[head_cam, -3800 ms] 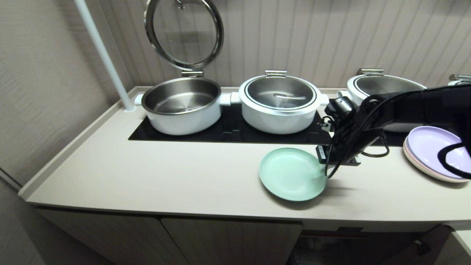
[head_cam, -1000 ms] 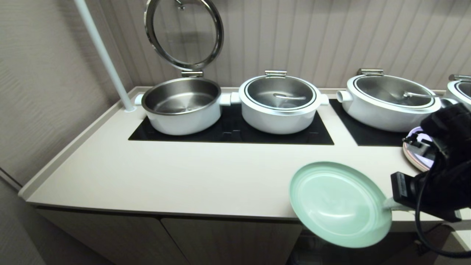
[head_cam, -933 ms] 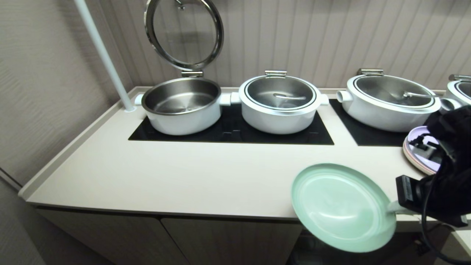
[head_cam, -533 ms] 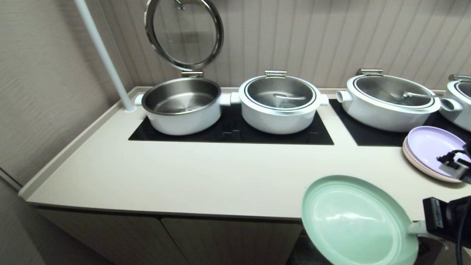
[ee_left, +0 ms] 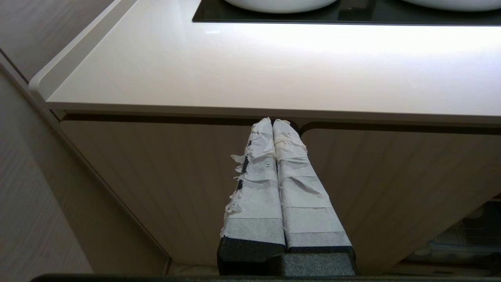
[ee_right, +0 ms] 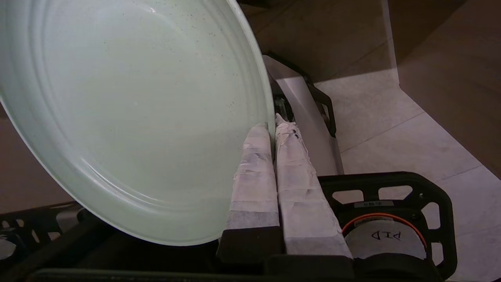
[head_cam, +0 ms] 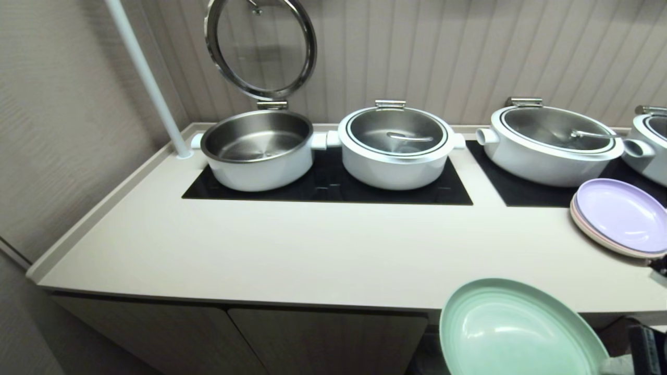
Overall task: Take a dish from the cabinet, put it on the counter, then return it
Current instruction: Pick up the plate from the table, then put it back into the cabinet
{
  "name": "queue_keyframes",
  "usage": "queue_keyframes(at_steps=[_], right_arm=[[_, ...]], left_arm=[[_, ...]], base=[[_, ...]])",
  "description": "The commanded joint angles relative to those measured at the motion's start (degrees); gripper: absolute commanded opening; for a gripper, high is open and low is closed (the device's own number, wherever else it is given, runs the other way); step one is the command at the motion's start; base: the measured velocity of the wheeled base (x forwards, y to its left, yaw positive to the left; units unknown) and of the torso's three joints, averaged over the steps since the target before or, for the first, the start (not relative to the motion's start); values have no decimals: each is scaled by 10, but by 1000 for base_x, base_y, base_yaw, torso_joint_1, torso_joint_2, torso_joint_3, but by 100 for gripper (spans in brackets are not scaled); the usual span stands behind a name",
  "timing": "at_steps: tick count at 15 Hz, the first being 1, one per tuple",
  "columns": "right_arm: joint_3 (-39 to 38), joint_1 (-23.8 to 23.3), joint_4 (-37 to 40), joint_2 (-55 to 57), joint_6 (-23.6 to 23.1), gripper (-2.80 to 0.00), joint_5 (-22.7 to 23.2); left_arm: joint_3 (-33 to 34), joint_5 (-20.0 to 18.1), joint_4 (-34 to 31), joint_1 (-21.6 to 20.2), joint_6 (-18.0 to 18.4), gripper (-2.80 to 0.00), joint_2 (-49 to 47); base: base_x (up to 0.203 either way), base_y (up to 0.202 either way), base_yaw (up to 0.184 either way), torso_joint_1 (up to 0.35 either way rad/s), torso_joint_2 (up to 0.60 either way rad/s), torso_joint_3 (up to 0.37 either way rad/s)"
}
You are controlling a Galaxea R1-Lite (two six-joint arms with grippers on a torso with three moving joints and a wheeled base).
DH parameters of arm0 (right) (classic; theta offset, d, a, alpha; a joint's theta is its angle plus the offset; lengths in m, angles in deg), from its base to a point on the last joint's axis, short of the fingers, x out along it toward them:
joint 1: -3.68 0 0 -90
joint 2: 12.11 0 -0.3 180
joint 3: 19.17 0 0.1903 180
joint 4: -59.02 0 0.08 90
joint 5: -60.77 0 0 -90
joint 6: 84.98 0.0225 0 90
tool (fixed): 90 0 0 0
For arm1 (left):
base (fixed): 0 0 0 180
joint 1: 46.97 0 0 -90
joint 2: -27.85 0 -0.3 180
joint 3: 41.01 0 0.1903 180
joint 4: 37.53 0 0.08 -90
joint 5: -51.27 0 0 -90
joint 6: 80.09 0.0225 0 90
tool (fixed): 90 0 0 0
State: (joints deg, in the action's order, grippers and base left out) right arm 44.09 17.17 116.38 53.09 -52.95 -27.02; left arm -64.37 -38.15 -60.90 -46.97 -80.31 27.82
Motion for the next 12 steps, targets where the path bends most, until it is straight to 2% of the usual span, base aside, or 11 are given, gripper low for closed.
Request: queue_keyframes(at_steps=[1,4,7,12], right_arm=[[-31,1,2,-35,0,-280,2],[-68,3,3,-76,-6,-280,36],[-111,4,2,-101,-40,-280,39],[-121,8,-1,-112,-51,-280,39]], left_arm=[[0,0,0,0,0,-280,0],[0,0,0,0,0,-280,0],[0,0,0,0,0,-280,0],[0,0,0,0,0,-280,0]], base=[[0,0,0,0,0,0],[0,0,0,0,0,0],[0,0,0,0,0,0],[0,0,0,0,0,0]])
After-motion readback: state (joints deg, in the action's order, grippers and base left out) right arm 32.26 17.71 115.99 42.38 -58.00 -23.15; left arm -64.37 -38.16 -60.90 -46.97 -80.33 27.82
